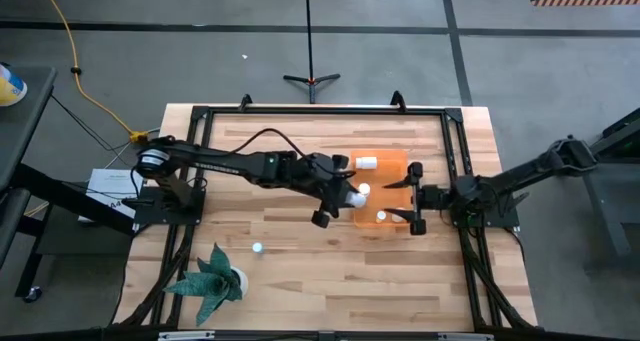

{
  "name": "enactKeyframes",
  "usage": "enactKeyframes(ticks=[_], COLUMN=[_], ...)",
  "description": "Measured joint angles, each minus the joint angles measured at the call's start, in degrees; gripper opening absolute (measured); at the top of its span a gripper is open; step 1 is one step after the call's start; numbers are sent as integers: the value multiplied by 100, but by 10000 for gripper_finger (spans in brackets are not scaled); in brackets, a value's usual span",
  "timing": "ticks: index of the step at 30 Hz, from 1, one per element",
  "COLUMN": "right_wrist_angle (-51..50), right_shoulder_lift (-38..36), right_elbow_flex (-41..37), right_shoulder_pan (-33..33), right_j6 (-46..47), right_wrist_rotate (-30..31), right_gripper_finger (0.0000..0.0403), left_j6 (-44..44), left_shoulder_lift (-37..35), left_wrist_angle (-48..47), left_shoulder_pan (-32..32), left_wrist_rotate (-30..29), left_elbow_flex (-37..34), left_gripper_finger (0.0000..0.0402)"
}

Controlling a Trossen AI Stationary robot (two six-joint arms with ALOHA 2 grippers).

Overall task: Pick and place pill bottles into a basket
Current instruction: Put the white medicine bottle into the orange container

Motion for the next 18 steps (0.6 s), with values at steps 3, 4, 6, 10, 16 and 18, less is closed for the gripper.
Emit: enactKeyframes(ticks=[3,4,6,10,16,18], right_wrist_angle=[-68,-126,-313,-1161,-1752,-1916], right_shoulder_lift=[415,544,807,1190,1565,1665], right_elbow_flex=[310,423,697,1235,1817,1984], right_shoulder_pan=[0,0,0,-2,-2,0], right_j6=[-5,-5,-40,-57,111,136], right_wrist_rotate=[44,46,57,305,354,364], right_gripper_finger=[268,269,270,272,271,271], left_j6=[117,151,193,214,288,288], left_shoulder_lift=[51,60,107,131,129,129], left_wrist_angle=[161,248,428,425,471,490], left_shoulder_pan=[0,0,-2,0,0,0], left_wrist_rotate=[89,93,94,91,85,83], left_elbow_flex=[-1,-4,11,4,4,4], left_gripper_finger=[194,194,194,194,195,195])
